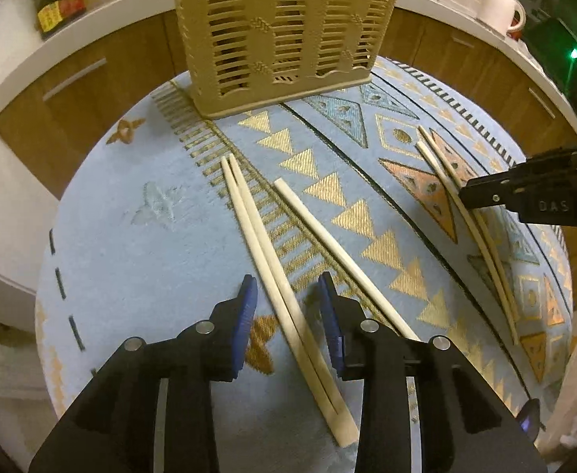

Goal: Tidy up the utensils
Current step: 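Grasp a pair of chopsticks with the left tool while the right tool grasps one chopstick, then lift the chopsticks with both tools and carry them over the caddy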

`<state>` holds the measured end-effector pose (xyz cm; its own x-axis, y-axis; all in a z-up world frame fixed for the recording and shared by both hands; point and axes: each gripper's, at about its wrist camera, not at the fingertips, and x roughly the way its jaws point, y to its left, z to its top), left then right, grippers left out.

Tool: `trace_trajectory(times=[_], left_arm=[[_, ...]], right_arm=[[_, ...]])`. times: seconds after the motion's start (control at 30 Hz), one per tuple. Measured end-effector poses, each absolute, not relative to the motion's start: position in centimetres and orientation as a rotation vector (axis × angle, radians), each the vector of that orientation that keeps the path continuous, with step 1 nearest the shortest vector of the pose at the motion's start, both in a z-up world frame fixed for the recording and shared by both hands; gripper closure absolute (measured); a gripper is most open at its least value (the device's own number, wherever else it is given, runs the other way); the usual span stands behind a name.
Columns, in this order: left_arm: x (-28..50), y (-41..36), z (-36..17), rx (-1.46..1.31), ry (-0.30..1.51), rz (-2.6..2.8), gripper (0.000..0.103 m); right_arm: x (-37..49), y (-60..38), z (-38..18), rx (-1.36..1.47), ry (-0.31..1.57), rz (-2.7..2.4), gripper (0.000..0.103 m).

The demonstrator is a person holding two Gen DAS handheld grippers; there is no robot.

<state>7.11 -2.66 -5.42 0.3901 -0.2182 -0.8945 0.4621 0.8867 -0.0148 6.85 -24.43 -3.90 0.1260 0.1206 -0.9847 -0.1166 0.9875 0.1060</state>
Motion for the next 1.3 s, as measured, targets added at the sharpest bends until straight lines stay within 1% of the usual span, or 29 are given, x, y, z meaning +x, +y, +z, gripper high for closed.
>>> trace_trajectory(times=[0.1, 0.17, 0.2, 0.27, 0.3, 0.4, 0.53, 0.77, 0.83, 0.93, 1.1, 1.2, 1.3], left_arm=[[7.7, -3.4, -5.4, 0.294, 1.111, -0.426, 0.074], [8.0, -3.5, -5.3, 0.314, 1.119, -0.407, 0.085], [8.2, -3.5, -5.3, 0.322, 1.122, -0.401, 0.088], [8.4, -3.6, -5.2, 0.324, 1.121, -0.406, 0.089], [8.3, -3.7, -5.2, 0.331, 1.111, -0.403, 0.090], [7.7, -3.5, -5.0, 0.307, 1.071, -0.399, 0.093], [6.9, -2.1, -4.2, 0.225, 1.000, -0.391, 0.093], [5.6, -0.1, -0.2, 0.024, 0.812, -0.458, 0.093], [4.9, 0.4, 2.0, -0.008, 0.726, -0.463, 0.093], [4.2, 0.1, 5.5, -0.041, 0.570, -0.482, 0.093], [4.0, -0.5, 11.6, -0.097, 0.320, -0.511, 0.093], [4.2, -1.4, 14.0, -0.105, 0.206, -0.512, 0.093], [5.2, -2.2, 15.5, -0.130, 0.129, -0.515, 0.093]], right_arm=[[7.2, -24.2, -3.9, -0.037, 1.451, 0.197, 0.093], [7.3, -24.0, -3.9, -0.067, 1.454, 0.217, 0.095], [7.5, -23.9, -4.0, -0.056, 1.454, 0.226, 0.095], [7.6, -24.3, -3.9, -0.024, 1.453, 0.240, 0.096], [7.5, -24.8, -3.8, -0.016, 1.446, 0.249, 0.098], [7.2, -25.5, -3.4, 0.006, 1.391, 0.275, 0.099], [6.5, -26.6, -2.4, 0.070, 1.311, 0.311, 0.099], [4.6, -27.9, 1.2, 0.117, 1.114, 0.374, 0.099], [3.9, -27.7, 3.5, 0.074, 1.016, 0.375, 0.099], [3.1, -27.7, 6.8, 0.088, 0.899, 0.407, 0.099], [2.4, -27.6, 13.0, 0.058, 0.624, 0.400, 0.099], [2.8, -26.7, 15.6, 0.025, 0.505, 0.346, 0.099], [3.8, -25.9, 17.2, 0.013, 0.413, 0.309, 0.099]])
